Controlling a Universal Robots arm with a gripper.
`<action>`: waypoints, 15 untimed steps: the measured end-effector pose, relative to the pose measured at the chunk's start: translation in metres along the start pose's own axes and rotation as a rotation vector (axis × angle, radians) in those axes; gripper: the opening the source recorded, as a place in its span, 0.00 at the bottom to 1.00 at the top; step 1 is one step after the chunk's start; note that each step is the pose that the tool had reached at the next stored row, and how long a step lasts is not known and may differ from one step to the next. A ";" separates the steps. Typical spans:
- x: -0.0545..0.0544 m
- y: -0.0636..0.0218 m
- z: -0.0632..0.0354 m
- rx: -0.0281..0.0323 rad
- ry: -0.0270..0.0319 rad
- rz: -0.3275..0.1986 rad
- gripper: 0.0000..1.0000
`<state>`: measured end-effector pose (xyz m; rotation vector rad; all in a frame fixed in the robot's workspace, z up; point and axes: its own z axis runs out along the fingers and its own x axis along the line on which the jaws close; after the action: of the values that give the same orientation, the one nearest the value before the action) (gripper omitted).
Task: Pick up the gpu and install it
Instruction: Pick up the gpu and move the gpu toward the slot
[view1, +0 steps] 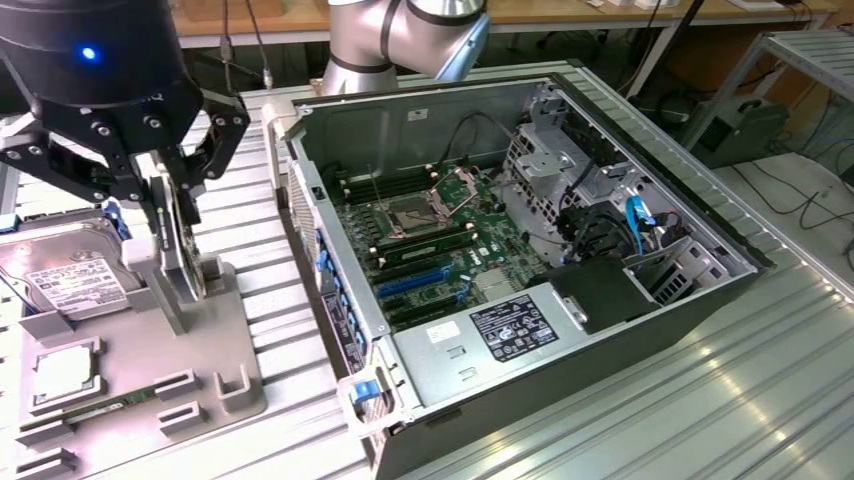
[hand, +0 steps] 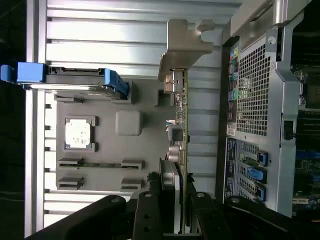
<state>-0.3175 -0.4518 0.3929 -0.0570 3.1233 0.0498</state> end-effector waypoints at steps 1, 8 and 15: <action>0.000 0.0004 -0.0132 0.0000 0.0000 0.000 0.28; -0.001 0.0010 -0.0303 0.0000 0.0000 0.000 0.28; -0.018 0.0004 -0.0300 -0.0001 -0.0001 0.000 0.28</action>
<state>-0.3005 -0.4517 0.4232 -0.0569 3.1232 0.0500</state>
